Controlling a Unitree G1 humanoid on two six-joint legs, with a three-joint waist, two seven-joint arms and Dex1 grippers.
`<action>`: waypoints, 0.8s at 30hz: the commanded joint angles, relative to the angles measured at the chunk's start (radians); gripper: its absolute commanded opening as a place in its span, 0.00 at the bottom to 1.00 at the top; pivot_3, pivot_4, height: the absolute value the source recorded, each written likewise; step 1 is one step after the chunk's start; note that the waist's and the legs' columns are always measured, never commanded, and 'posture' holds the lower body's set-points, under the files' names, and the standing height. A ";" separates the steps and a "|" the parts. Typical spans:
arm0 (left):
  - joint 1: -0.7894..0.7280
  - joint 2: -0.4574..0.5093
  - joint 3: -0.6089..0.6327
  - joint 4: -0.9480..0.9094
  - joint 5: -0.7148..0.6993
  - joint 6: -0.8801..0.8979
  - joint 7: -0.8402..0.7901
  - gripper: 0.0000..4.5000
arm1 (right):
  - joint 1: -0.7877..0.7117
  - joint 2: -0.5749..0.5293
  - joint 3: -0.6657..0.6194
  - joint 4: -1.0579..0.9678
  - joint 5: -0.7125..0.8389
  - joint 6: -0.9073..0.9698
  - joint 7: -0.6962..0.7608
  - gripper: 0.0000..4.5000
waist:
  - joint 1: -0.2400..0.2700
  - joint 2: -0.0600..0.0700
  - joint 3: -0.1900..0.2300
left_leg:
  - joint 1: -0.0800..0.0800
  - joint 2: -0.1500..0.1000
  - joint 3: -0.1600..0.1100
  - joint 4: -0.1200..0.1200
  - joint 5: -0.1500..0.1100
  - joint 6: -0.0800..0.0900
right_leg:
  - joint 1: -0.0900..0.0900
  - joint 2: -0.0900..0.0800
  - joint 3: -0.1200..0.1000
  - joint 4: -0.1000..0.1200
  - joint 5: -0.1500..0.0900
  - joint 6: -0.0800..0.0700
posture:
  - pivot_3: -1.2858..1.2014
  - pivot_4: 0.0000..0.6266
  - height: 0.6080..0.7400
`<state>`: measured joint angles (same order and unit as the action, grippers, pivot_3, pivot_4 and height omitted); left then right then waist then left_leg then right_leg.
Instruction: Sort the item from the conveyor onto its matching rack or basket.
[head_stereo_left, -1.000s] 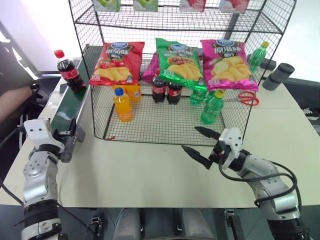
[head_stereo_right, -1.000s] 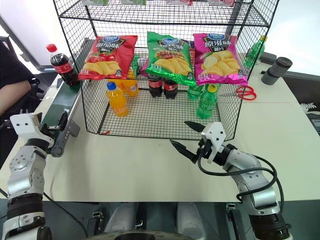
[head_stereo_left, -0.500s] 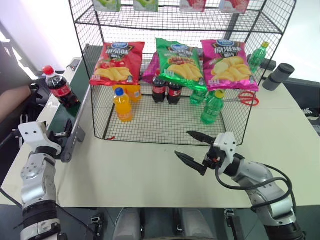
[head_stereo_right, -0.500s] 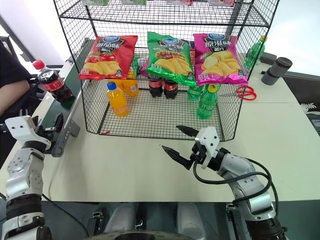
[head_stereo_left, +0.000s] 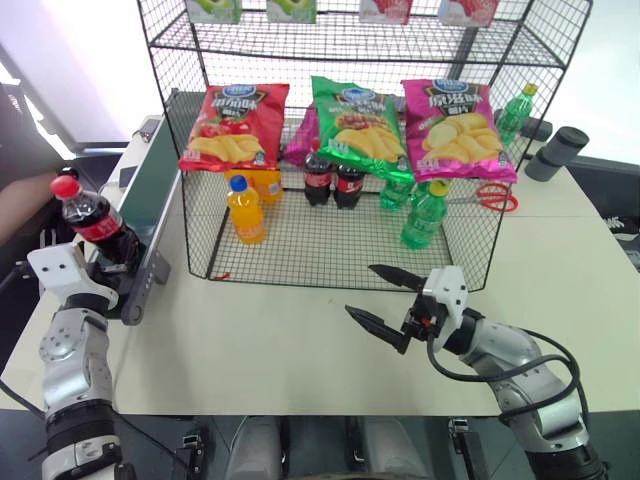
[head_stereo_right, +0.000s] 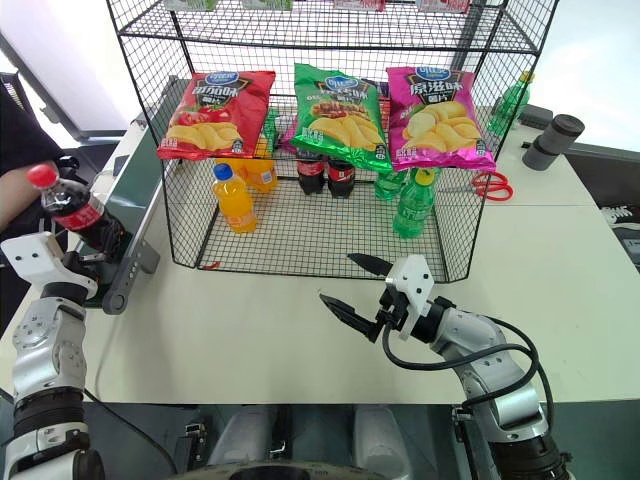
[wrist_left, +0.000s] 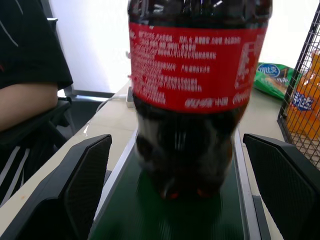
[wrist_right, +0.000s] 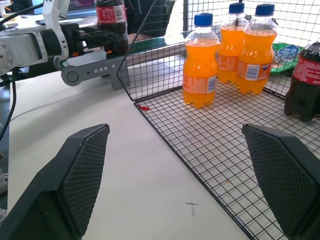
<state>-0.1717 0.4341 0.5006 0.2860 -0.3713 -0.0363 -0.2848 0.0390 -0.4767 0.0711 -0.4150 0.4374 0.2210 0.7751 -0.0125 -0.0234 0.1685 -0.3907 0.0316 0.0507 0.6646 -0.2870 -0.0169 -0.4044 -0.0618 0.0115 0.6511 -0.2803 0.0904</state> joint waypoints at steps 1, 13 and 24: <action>-0.019 0.021 0.026 -0.004 -0.015 -0.025 -0.009 1.00 | -0.008 0.007 0.006 -0.048 0.011 -0.003 0.000 0.98 | 0.000 0.000 0.000 | 0.000 0.000 0.000 0.000 0.000 0.000 | 0.000 0.000 0.000 0.000 0.000 0.000 | 0.52 0.24 1.00; -0.022 0.095 0.050 -0.092 -0.078 0.023 -0.084 0.66 | -0.024 0.003 0.008 -0.051 0.009 0.011 -0.009 1.00 | 0.000 -0.004 0.000 | 0.000 0.000 -0.001 0.000 0.000 0.000 | 0.000 0.000 -0.001 0.000 0.000 0.000 | 0.52 0.24 1.00; 0.117 0.309 -0.078 -0.583 -0.394 0.400 -0.475 0.66 | -0.104 0.016 0.007 -0.065 0.065 0.079 -0.015 1.00 | -0.001 -0.007 0.001 | -0.001 0.000 -0.001 -0.001 0.000 -0.001 | -0.001 -0.004 0.000 -0.003 -0.001 -0.001 | 0.52 0.24 1.00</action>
<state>-0.0564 0.7237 0.4453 -0.1996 -0.6993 0.3164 -0.7083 -0.0538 -0.4677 0.0918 -0.4291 0.4756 0.2962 0.7619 -0.0137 -0.0300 0.1696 -0.3921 0.0314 0.0495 0.6632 -0.2873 -0.0177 -0.4050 -0.0660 0.0113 0.6483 -0.2824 0.0864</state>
